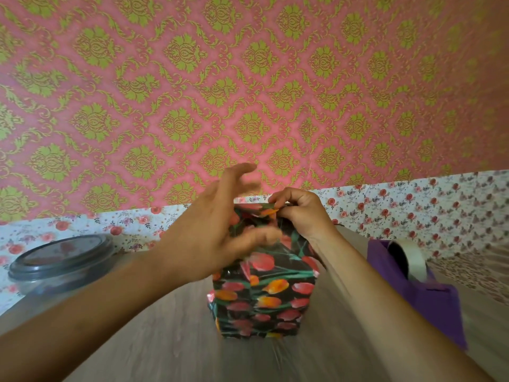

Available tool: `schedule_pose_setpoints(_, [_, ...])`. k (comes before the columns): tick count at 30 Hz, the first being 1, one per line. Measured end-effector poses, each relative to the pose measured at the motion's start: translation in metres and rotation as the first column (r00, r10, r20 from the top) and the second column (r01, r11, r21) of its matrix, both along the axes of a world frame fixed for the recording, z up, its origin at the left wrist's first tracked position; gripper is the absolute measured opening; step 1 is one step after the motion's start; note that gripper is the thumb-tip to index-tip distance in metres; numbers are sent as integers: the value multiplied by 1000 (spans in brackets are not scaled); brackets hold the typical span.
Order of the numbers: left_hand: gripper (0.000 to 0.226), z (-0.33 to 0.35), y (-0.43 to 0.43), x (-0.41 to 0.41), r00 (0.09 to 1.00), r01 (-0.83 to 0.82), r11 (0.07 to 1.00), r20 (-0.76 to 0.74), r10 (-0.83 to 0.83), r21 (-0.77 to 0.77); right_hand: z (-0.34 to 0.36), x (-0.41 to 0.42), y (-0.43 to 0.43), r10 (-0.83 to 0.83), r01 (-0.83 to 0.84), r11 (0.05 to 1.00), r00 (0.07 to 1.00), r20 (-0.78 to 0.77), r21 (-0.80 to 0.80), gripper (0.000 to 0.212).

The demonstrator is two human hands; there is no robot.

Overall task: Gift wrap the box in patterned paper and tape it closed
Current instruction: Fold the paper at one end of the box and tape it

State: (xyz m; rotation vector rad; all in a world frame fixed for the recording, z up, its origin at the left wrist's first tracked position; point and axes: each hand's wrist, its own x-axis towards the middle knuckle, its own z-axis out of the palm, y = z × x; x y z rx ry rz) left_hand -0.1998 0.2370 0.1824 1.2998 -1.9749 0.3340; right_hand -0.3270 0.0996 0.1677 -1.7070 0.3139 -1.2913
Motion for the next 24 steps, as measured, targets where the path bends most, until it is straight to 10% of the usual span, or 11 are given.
schedule_pose_setpoints(7, [149, -12, 7, 12, 808, -269, 950, 574, 134, 157, -2, 13, 1, -67, 65, 997, 997, -30, -44, 53])
schedule_pose_setpoints(14, [122, -15, -6, 18, 905, -162, 948, 425, 32, 274, 1, 2, 4, -33, -3, 988, 974, -226, -155, 41])
schedule_pose_setpoints(19, [118, -18, -2, 25, 942, -85, 958, 334, -13, 275, 22, -37, 15, 365, -400, 916, 802, -473, 29, 23])
schedule_pose_setpoints(24, [104, -19, -9, 26, 974, -4, 959, 218, -60, 284, 13, -26, 17, 167, -124, 982, 923, -347, 143, 35])
